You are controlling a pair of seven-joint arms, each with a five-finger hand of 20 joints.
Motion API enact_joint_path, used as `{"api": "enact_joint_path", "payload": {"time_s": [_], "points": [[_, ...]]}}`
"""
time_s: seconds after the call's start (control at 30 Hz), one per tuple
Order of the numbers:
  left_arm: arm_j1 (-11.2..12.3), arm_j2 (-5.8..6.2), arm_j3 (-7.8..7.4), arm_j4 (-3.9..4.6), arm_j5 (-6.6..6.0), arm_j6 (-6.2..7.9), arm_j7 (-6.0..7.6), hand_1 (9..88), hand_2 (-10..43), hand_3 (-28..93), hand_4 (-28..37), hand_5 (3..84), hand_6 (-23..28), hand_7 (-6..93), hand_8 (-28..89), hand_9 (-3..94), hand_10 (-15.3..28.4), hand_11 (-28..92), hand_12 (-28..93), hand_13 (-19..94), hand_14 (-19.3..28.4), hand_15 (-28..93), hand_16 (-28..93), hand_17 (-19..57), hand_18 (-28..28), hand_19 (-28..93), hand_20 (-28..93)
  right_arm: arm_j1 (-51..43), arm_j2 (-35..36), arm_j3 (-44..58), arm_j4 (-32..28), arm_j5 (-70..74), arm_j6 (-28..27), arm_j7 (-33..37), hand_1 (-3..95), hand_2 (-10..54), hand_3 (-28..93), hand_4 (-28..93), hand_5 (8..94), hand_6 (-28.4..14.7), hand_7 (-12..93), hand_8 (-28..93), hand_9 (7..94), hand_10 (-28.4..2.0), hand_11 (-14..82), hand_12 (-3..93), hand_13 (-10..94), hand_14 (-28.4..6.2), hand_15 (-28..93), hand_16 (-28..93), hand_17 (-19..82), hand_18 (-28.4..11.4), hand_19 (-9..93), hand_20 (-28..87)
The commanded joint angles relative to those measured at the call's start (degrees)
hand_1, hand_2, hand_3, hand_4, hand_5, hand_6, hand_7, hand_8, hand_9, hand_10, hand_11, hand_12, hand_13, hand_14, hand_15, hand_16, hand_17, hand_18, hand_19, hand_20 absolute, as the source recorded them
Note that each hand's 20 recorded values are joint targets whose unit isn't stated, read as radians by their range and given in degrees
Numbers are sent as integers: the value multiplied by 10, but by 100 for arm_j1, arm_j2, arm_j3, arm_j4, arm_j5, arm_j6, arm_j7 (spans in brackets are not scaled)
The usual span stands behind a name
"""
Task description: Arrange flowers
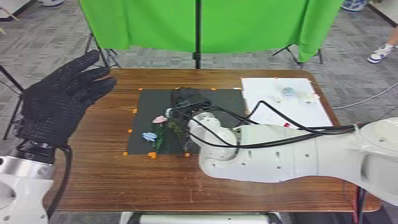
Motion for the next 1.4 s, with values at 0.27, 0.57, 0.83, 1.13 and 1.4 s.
{"api": "enact_joint_path", "payload": {"time_s": [0.27,0.57,0.83,1.13,1.4], "points": [[-85,-26,98,80,49,-109,-103,237,74,762,-223,366,104,154,-97,321,219,266,110,237,284,498,-91,-94,284,606,38,90,-119,11,114,155,-374,117,513,-95,617,-283,819,42,136,-4,928,-54,157,233,858,-29,535,207,386,-161,915,28],[-99,-50,126,92,46,-75,-126,236,74,762,-224,366,105,153,-97,321,218,267,110,236,284,499,-91,-94,284,606,38,168,-171,-42,162,178,-314,156,496,-95,598,-283,781,35,138,-14,909,-62,189,198,849,-32,544,201,379,-165,910,44],[-76,-53,139,92,45,-31,-141,237,77,760,-224,366,104,154,-97,320,218,269,109,236,284,499,-92,-94,284,607,37,191,-186,-56,190,162,-287,176,473,-95,607,-283,744,36,140,-37,904,-66,215,166,849,-33,548,197,379,-166,909,54],[248,-184,-13,-38,18,144,-174,237,77,760,-223,366,105,154,-98,320,219,269,108,235,284,500,-91,-94,284,609,38,182,43,146,23,33,-184,94,428,-95,663,-283,710,33,140,-116,904,-74,219,167,846,-37,551,196,377,-171,908,61],[661,-364,-234,-198,19,310,-132,237,77,760,-223,366,105,154,-98,320,219,269,108,236,284,500,-92,-94,284,610,35,-341,854,1385,-424,-24,-626,280,395,-95,668,-283,653,12,141,-123,865,-99,223,165,825,-53,553,191,371,-184,901,54]]}}
